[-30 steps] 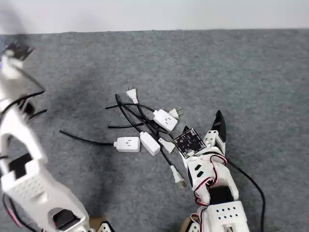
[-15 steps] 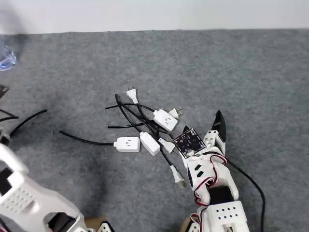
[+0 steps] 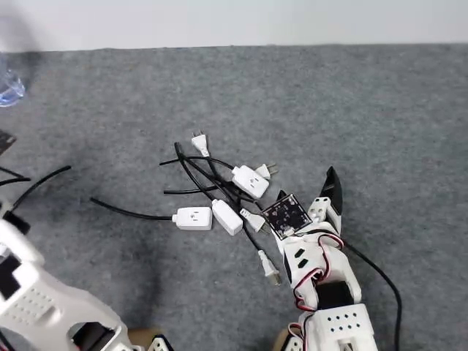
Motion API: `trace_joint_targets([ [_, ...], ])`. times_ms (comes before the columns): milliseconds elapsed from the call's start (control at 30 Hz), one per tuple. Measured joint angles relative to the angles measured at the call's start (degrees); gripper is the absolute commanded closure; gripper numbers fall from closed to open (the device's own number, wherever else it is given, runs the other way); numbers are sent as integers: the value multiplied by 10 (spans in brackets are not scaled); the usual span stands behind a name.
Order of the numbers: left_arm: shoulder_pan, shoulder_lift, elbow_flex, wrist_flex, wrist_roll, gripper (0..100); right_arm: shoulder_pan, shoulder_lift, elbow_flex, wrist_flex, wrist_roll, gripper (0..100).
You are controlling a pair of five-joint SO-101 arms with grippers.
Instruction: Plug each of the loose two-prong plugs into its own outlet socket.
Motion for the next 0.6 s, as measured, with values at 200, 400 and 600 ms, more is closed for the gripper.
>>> trace_joint_targets([
  [200,133,-53,0,90,13,709,0,0,0,0,0,627],
  [400,331,-55,38,97,89,710,35,5,0,-30,1,627],
  [600,518,-55,155,-5,120,710,69,13,0,-56,-40,627],
])
